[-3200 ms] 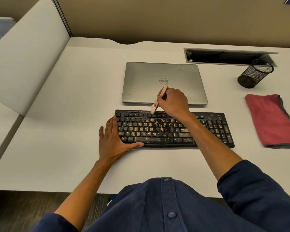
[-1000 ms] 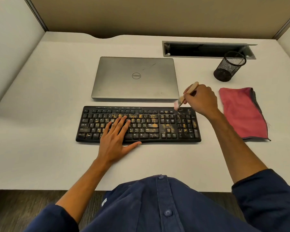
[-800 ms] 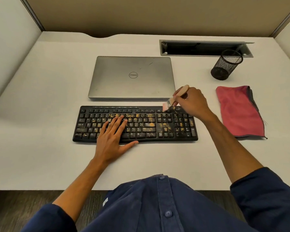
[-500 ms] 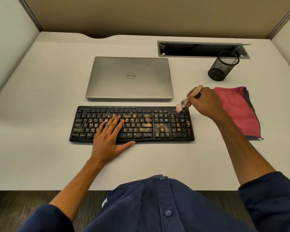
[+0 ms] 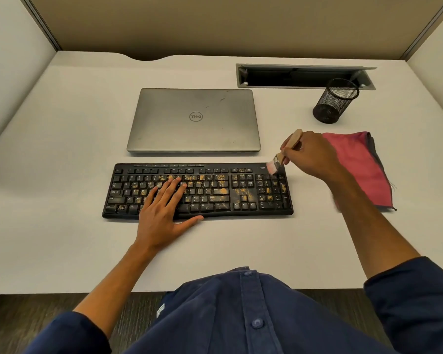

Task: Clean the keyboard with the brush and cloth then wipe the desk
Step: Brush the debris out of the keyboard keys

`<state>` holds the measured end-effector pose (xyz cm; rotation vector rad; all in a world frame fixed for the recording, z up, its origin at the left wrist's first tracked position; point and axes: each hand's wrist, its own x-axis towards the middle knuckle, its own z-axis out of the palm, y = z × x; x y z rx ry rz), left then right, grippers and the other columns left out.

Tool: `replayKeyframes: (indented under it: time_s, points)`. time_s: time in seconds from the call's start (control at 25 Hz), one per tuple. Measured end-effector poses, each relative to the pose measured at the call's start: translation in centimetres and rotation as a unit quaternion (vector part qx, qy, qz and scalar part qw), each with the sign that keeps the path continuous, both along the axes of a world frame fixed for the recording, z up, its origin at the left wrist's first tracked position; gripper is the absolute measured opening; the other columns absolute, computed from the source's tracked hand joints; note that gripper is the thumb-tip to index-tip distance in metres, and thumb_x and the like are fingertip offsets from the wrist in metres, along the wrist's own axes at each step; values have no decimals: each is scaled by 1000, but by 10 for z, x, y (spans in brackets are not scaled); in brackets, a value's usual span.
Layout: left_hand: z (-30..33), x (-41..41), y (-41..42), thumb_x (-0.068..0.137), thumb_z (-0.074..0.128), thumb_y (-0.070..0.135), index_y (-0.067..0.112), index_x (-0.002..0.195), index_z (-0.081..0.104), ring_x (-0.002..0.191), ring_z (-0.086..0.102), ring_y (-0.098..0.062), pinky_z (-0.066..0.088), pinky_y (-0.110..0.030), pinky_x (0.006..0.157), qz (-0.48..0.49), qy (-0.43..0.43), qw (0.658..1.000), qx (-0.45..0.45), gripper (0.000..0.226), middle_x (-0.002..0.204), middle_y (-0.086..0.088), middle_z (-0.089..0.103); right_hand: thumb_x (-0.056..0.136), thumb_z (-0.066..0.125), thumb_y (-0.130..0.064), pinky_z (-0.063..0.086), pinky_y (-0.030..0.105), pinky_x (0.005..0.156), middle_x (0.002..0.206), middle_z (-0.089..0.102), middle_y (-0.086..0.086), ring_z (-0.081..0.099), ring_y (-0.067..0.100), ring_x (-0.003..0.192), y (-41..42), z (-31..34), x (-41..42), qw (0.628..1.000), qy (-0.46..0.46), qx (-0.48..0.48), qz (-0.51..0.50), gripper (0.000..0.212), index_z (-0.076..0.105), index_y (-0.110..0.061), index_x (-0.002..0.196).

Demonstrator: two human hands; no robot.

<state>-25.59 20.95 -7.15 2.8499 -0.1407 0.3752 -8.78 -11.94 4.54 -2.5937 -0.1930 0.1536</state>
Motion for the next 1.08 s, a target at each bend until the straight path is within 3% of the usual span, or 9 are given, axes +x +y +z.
replayKeyframes:
  time_s: [0.16, 0.48, 0.64, 0.8, 0.92, 1.08]
  points:
    - [0, 0, -1, 85, 37, 82, 15, 148, 46, 147, 32, -21, 23, -48, 120, -2, 0, 1000, -1, 92, 157, -5, 39, 85, 61, -29, 56, 42, 78, 80, 75, -5, 69, 16, 82, 8, -6, -4, 998, 5, 63, 10, 12, 73, -30, 86]
    - [0, 1, 0, 86, 38, 81, 15, 148, 45, 147, 32, -21, 22, -47, 121, -3, 3, 1000, 2, 91, 157, -5, 39, 82, 57, -20, 56, 39, 71, 66, 72, -10, 68, 12, 74, -21, -3, -5, 998, -3, 36, -44, 15, 67, -28, 76]
    - [1, 1, 0, 86, 38, 80, 14, 147, 46, 146, 32, -21, 22, -46, 121, -4, 2, 1000, 8, 91, 157, -6, 39, 84, 57, -27, 57, 42, 77, 74, 74, -8, 70, 13, 80, -7, -6, -9, 993, -24, 106, -38, 12, 69, -29, 83]
    - [1, 1, 0, 85, 40, 79, 13, 147, 47, 146, 33, -22, 24, -48, 120, -6, -1, 1000, 7, 91, 156, -7, 40, 78, 51, -34, 57, 43, 73, 75, 74, -7, 69, 16, 79, -11, -8, -10, 998, -8, 48, -33, 15, 66, -34, 77]
    - [1, 0, 0, 85, 40, 79, 13, 147, 47, 146, 33, -23, 23, -48, 120, -4, -4, 1000, 8, 91, 156, -7, 40, 78, 50, -31, 56, 41, 72, 75, 73, -3, 68, 19, 79, -18, -1, -4, 997, -36, 3, -67, 19, 69, -27, 80]
    - [1, 1, 0, 86, 40, 79, 13, 147, 47, 146, 33, -22, 20, -45, 121, -5, -3, 1000, 10, 90, 156, -7, 41, 88, 56, -25, 55, 38, 75, 79, 74, -7, 68, 14, 82, 4, -1, -5, 996, -38, 83, -21, 13, 68, -29, 87]
